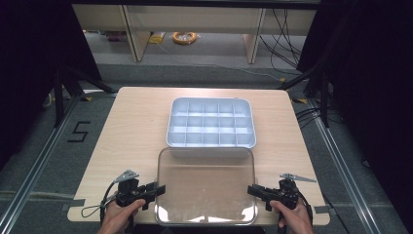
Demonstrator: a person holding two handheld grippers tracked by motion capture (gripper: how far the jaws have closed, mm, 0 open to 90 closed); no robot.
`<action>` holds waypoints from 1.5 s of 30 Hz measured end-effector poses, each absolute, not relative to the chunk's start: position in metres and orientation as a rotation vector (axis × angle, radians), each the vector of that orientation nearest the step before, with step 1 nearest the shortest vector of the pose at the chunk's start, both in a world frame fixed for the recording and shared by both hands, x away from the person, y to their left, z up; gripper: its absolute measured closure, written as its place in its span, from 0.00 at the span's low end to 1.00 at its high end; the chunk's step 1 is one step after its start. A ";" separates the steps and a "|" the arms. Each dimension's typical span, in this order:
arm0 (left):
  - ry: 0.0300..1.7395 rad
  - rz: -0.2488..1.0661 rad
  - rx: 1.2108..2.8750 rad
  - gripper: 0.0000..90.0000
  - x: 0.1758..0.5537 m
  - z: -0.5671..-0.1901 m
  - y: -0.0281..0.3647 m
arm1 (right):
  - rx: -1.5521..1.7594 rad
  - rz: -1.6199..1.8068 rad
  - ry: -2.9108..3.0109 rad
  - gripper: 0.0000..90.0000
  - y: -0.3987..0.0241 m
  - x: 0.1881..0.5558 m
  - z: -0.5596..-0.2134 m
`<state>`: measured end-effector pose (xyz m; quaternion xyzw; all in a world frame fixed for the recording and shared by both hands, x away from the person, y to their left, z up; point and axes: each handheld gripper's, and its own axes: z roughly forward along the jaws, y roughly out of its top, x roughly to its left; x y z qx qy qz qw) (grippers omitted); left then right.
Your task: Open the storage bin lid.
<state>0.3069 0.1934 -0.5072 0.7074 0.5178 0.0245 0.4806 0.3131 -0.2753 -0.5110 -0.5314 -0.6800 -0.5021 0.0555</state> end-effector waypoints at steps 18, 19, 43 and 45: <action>1.264 0.061 1.773 0.58 0.306 -0.510 0.188 | -1.636 -1.476 -2.125 0.68 -0.273 0.310 -0.511; 1.264 0.060 1.771 0.58 0.306 -0.510 0.188 | -1.633 -1.479 -2.124 0.68 -0.273 0.310 -0.511; 1.315 0.135 1.808 0.45 0.309 -0.513 0.190 | -1.723 -1.447 -2.156 0.57 -0.278 0.306 -0.505; 1.325 0.138 1.801 0.40 0.309 -0.512 0.193 | -1.746 -1.460 -2.133 0.56 -0.278 0.304 -0.502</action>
